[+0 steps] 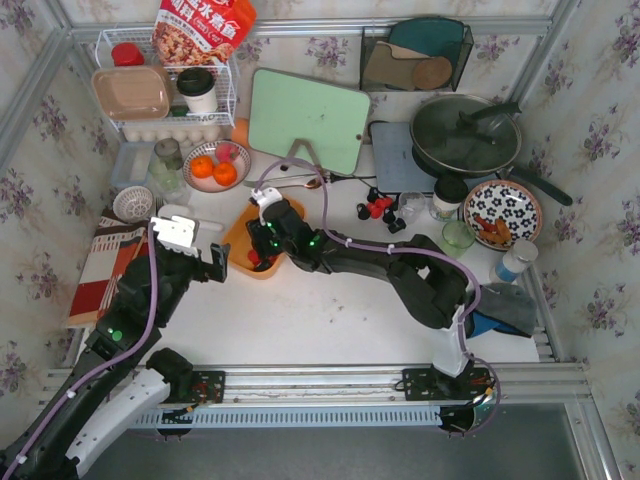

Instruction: Mix the coffee capsules in the storage basket

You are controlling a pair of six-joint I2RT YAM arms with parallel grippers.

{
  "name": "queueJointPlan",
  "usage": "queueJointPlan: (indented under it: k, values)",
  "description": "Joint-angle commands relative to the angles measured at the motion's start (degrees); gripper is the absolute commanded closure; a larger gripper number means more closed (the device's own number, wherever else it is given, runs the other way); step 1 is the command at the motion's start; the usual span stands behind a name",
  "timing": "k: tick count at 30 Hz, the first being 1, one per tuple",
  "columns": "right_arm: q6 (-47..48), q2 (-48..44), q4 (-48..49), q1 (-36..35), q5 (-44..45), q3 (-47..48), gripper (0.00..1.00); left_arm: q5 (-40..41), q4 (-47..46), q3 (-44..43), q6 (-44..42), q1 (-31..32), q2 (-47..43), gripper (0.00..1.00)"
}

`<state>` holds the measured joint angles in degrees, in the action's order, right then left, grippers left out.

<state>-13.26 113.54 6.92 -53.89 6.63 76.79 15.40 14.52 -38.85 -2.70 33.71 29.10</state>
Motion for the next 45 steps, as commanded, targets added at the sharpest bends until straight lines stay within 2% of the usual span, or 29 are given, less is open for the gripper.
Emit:
queueJointPlan:
  k: [1, 5, 14, 19, 27, 36, 45]
  values:
    - [1.5, -2.4, -0.3, 0.1, 2.7, -0.6, 0.39, 0.4, -2.4, -0.1, -0.1, 0.0, 0.2, 0.01]
    - [2.4, -5.3, -0.2, 0.1, 4.5, -2.4, 0.38, 0.4, -2.5, -0.1, -0.3, 0.0, 0.5, 0.01]
    - [4.0, -16.2, 4.3, 1.7, 20.1, -13.6, 0.40, 0.5, -2.5, -0.1, -0.3, 0.0, 0.5, 0.01]
    - [0.2, -22.4, 3.9, 5.4, 28.2, -20.2, 0.41, 0.5, -2.4, -0.1, -0.3, 0.0, 0.5, 0.01]
    - [-10.9, -28.0, -3.4, 16.2, 36.8, -27.7, 0.40, 0.4, -2.4, -0.1, -0.3, 0.0, 0.4, 0.01]
    - [-18.5, -29.7, -1.2, 27.3, 33.6, -33.9, 0.43, 0.4, -2.4, -0.1, -0.4, 0.0, 0.7, 0.01]
    - [-21.0, -22.6, 1.1, 32.3, 28.9, -32.2, 0.47, 0.4, -2.4, 0.0, -0.6, 0.0, 0.8, 0.01]
